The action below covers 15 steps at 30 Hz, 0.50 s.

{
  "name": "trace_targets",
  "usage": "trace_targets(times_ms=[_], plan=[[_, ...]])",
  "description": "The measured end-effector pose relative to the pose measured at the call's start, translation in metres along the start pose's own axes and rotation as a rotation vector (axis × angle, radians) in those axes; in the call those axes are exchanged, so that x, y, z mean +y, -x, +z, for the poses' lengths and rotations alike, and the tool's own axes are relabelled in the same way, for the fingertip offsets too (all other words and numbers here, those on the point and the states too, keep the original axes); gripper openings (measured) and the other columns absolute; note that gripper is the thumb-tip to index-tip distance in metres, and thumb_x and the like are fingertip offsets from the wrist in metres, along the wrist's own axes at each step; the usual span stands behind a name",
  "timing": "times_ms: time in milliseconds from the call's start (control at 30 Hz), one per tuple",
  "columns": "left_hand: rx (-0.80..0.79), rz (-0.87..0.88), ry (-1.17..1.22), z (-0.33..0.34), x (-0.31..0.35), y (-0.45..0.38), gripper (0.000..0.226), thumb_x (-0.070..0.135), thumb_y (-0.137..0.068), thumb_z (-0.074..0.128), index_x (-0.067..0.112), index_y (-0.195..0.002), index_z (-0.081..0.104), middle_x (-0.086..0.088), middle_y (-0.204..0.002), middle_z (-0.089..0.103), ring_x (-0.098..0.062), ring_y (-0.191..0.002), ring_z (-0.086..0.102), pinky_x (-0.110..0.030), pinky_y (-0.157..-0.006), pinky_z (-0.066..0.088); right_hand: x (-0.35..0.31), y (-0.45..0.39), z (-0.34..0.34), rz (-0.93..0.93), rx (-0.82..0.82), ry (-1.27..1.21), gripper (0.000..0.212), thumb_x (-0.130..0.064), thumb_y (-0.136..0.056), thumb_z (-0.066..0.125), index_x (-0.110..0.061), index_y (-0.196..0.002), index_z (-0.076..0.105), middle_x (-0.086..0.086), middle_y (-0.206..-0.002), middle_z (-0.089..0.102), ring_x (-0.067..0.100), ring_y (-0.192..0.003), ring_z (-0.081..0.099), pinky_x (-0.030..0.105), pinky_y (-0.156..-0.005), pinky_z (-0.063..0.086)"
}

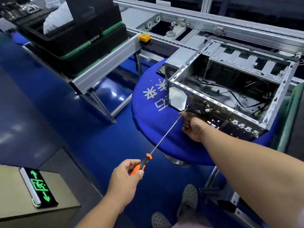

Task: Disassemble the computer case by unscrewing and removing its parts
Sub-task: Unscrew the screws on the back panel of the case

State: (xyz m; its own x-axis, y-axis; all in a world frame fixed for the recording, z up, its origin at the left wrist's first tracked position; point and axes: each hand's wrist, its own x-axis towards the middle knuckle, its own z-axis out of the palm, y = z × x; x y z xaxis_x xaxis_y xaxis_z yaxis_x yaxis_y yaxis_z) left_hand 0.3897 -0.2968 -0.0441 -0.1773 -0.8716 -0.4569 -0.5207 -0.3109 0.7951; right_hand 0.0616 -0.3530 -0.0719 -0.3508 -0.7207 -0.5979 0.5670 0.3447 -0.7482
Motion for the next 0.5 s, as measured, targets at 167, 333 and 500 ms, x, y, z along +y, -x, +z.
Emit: trace_targets(times_ms=[167,333,500], plan=[[-0.005,-0.001,-0.049,0.0026,0.0,0.002,0.028,0.016,-0.088,0.079,0.04,-0.1,0.073,0.018,-0.096,0.076,-0.01,-0.088,0.072,-0.025,-0.071,0.055,-0.0004,0.0035,0.001,0.0,0.023,0.032,0.023,-0.027,-0.107,0.05,-0.023,-0.09,0.065,-0.011,-0.046,0.031,0.006,-0.046,0.025,0.021,-0.054,0.03],[-0.023,0.018,-0.082,-0.0004,0.0026,0.0023,0.031,0.018,-0.088,0.08,0.046,-0.099,0.072,0.022,-0.096,0.076,-0.005,-0.088,0.072,-0.025,-0.072,0.056,0.0007,0.0057,-0.0009,-0.003,0.017,0.019,0.024,-0.026,-0.108,0.05,-0.022,-0.09,0.065,-0.012,-0.045,0.032,0.007,-0.047,0.023,0.021,-0.053,0.03],[-0.032,0.029,-0.097,0.0002,0.0038,0.0026,0.032,0.017,-0.089,0.08,0.046,-0.097,0.071,0.019,-0.095,0.076,-0.009,-0.086,0.072,-0.026,-0.069,0.055,0.001,0.0057,-0.0032,-0.012,-0.002,-0.006,0.022,-0.024,-0.107,0.052,-0.02,-0.09,0.065,-0.01,-0.048,0.026,0.008,-0.049,0.022,0.021,-0.054,0.028]])
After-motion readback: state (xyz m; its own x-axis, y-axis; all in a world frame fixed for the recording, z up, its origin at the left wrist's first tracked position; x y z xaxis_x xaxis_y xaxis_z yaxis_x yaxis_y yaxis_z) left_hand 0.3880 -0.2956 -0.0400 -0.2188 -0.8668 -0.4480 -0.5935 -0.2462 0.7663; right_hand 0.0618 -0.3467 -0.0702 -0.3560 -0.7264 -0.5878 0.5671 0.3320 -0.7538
